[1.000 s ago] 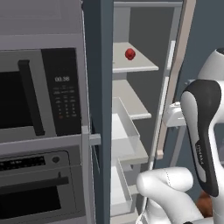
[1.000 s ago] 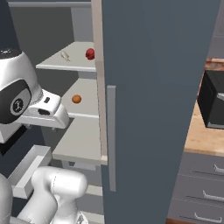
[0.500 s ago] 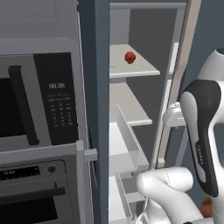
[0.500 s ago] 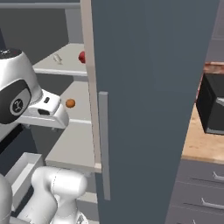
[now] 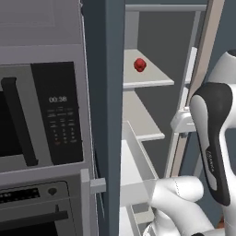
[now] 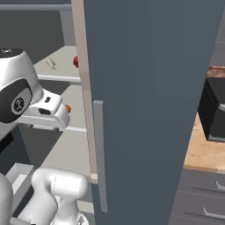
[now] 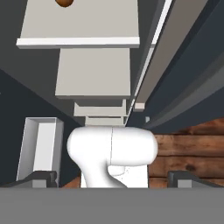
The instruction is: Take the tangerine, fish, and bell pepper from the freezer and place them in the bowl on the counter.
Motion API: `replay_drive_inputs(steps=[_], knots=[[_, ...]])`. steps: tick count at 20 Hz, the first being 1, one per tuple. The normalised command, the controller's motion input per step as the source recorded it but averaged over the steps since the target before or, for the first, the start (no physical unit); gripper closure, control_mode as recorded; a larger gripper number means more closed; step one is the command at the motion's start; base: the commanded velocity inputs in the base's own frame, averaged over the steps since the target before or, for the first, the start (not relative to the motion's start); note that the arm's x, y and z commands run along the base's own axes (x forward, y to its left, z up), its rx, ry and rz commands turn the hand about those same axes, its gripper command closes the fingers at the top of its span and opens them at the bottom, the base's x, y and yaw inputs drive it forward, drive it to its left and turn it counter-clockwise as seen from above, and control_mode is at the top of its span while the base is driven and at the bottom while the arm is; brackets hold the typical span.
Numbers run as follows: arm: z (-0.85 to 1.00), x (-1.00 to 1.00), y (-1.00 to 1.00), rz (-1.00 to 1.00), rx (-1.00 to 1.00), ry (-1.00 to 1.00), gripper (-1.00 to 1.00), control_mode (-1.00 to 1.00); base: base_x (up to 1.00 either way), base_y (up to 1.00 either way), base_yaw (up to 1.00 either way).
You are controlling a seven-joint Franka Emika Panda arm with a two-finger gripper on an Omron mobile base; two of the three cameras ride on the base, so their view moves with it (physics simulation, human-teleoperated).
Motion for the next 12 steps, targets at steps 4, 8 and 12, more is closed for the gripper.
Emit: replay_drive_inputs(steps=[4,8,12], knots=[[0.0,0.0,0.0,0.0,0.0,0.0,-1.0,1.0,0.49,0.02,0.0],[0.0,0.0,0.0,0.0,0.0,0.0,-1.0,1.0,0.36,0.35,0.0],[0.0,0.0,0.0,0.0,0.0,0.0,-1.0,1.0,0.14,0.57,0.0]])
